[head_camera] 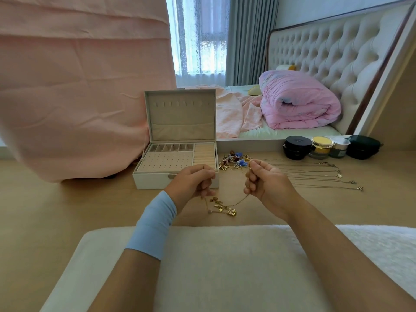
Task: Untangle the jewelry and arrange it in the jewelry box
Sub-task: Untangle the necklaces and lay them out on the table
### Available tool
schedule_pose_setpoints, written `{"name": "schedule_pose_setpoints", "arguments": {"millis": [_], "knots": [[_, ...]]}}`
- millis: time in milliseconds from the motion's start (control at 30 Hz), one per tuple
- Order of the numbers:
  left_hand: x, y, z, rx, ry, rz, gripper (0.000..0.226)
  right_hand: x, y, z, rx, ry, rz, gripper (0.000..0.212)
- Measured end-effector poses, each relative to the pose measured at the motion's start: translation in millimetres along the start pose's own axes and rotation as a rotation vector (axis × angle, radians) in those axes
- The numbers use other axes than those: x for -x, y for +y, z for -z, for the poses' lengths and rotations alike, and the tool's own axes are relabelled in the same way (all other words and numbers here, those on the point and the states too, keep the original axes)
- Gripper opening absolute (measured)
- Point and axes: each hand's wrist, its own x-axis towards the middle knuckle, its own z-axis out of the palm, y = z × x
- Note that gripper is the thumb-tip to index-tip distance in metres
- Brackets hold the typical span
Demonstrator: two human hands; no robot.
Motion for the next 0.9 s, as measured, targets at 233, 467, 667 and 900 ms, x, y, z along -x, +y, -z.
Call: {"name": "schedule_pose_setpoints", "arguments": {"millis": [233,467,667,900], "knots": [[2.0,3.2,4.6,0.142,-0.099,0.0,0.015,2.1,-0.9,0.1,0.219,0.024,-0.034,0.013],[6.8,8.8,24.7,-0.173,0.064,-0.006,0.015,6.5,-4.1,8.5,0.842,-0.062,0.162,0.01],[14.0,5.8,30.4,-0.328,0.026,0.095,0.012,9.7,-3.4,10.5,0.895,-0.14,0.123,0.011],[13.0,-1.4,32.1,-0.486,0.133,0.143,0.012,11.6,-3.4,7.4,0.853,-0.094,0.13,0.008]]}}
